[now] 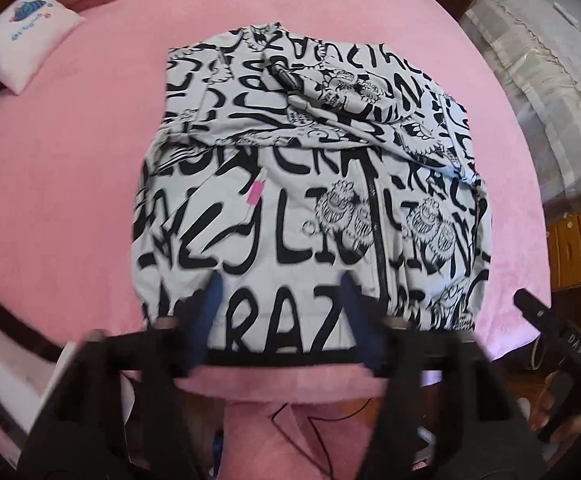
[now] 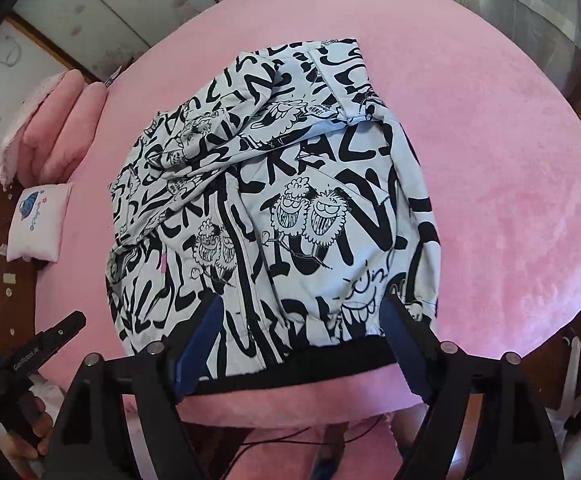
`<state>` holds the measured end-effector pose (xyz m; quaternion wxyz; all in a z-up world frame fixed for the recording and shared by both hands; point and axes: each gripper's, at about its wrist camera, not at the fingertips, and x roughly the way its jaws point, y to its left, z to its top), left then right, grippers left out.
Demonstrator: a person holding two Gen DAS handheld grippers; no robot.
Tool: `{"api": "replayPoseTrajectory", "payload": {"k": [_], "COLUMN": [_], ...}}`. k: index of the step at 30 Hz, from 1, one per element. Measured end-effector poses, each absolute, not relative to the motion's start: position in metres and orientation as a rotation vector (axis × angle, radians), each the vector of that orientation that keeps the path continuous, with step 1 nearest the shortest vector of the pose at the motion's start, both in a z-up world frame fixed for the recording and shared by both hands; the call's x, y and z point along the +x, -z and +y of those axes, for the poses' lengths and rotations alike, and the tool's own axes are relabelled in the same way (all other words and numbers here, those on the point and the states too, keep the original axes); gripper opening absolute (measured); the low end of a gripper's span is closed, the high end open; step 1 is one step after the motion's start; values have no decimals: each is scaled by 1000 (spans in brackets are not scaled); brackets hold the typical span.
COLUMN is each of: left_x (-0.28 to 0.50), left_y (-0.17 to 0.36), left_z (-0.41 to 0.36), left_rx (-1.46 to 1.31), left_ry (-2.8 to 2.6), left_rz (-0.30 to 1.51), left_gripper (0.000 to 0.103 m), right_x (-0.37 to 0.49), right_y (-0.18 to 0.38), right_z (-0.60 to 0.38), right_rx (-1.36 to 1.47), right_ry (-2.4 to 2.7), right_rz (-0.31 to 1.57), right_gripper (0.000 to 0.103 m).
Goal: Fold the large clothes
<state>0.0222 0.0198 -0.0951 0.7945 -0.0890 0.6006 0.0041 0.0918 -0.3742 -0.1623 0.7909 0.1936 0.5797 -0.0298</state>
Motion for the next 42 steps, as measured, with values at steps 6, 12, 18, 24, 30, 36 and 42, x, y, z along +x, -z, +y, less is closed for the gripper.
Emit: {"api": "replayPoseTrajectory", "payload": {"k": [6,12,18,24,30,36,42], "left_x": [-7,-25,-49,-56,-48,-34,-27], "left_y": [85,97,147,212,280,322,337], "left_z": [38,76,137,174,181,182,188], "left_rx": [-298,-353,-529,-648,-726,-760,-771], "left_ry": [-33,-118,-242,-291,-303,-289,-262], "left_rz": [1335,1404,1531,1594,1652,1665,1695], "left_gripper": [61,62,62,62,62,67,69], "right_x": [75,62,36,33,47,53,64], "right_y": [162,185,222,261,308,352,366], "right_z": [-405,-454,-507,-528,-516,-500,-496], "right_rx": [497,664,1072,1194,1171,1222,1151], "right_ry": [84,216,387,527,521,465,452], "right_rz": [1323,1384,1412,1397,1421,1462,1503], "right_gripper": [86,88,88,88,88,87,87]}}
